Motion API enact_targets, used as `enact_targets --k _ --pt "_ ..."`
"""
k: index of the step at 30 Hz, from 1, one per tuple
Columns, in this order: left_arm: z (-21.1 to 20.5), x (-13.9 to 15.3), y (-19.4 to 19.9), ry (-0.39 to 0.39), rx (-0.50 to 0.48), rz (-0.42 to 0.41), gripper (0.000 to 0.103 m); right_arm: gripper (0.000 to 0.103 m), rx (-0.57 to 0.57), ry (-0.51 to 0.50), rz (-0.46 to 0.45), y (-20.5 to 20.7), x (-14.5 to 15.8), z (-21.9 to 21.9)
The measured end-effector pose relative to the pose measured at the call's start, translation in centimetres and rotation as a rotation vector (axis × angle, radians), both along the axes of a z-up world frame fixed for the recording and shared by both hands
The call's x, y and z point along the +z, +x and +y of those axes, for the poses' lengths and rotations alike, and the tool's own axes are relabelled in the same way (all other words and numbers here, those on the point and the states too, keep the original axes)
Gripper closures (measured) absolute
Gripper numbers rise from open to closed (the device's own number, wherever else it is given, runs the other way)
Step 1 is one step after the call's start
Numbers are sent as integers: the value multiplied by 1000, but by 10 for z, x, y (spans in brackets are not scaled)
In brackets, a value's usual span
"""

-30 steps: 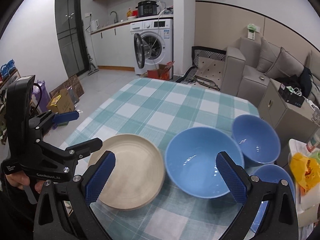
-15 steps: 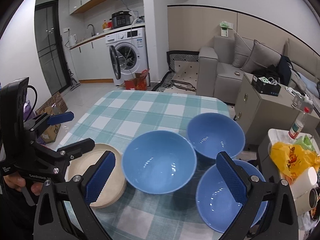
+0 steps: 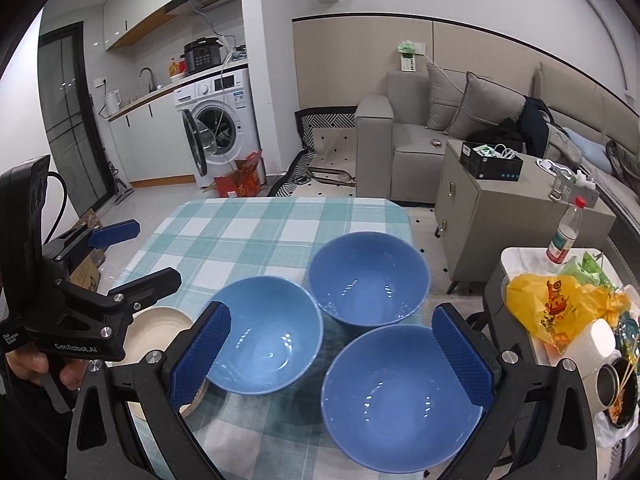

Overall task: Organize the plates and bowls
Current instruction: 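Pull both grippers back and move them toward the blue bowls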

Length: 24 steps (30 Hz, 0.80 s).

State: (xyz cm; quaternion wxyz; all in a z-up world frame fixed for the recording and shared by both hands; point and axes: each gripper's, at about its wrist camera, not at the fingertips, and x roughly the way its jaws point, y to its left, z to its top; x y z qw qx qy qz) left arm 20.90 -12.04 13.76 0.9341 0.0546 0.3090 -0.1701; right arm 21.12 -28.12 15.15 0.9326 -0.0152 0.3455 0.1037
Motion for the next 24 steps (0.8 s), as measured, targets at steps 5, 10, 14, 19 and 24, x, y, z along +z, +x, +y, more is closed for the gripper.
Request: enact_targets --k 5,10,14,19,24 --pt "-8 0 19 -16 -12 13 0 1 -28 4 14 14 -2 -10" --pt "-16 -3 39 -19 -26 30 0 1 -55 11 30 32 -8 -20" --pt "-24 -6 55 -13 -41 43 0 1 -81 18 45 46 -14 -31" --pt "-36 -15 75 -14 -59 72 0 1 -105 13 80 63 -25 -45" --pt "-48 -28 92 9 -65 106 0 1 -137 20 101 76 -34 -63"
